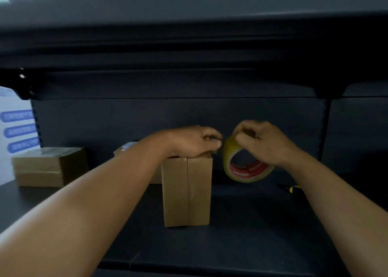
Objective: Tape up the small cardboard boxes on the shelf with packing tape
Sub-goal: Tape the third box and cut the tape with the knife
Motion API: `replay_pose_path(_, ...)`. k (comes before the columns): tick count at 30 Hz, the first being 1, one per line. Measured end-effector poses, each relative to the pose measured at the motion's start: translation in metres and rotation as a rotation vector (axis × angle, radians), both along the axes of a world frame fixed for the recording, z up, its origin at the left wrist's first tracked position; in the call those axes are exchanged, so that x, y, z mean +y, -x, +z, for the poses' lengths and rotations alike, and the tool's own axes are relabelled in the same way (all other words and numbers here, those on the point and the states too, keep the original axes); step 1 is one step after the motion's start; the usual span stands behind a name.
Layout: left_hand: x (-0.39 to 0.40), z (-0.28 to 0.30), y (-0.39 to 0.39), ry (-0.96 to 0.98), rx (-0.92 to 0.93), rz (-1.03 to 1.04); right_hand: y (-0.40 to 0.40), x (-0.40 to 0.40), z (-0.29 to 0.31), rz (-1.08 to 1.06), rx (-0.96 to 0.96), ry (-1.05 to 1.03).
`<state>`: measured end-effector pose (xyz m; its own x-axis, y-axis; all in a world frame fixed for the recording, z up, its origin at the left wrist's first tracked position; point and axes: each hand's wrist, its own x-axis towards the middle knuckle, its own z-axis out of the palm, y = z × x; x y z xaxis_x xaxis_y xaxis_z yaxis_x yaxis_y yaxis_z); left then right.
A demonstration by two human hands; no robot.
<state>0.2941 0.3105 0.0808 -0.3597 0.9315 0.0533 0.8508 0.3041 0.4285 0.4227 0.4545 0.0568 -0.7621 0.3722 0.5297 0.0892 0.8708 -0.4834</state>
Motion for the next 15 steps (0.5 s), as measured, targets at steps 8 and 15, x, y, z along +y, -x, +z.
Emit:
replay_pose_path(8,0.003,-0.004,0.000,-0.178,-0.102,-0.004,-0.008,0.006,0.015,0.014,-0.008,0.018)
replay_pose_path(15,0.009,0.014,-0.004,0.072,0.051,-0.032,0.001,0.003,0.004,0.000,-0.062,0.018)
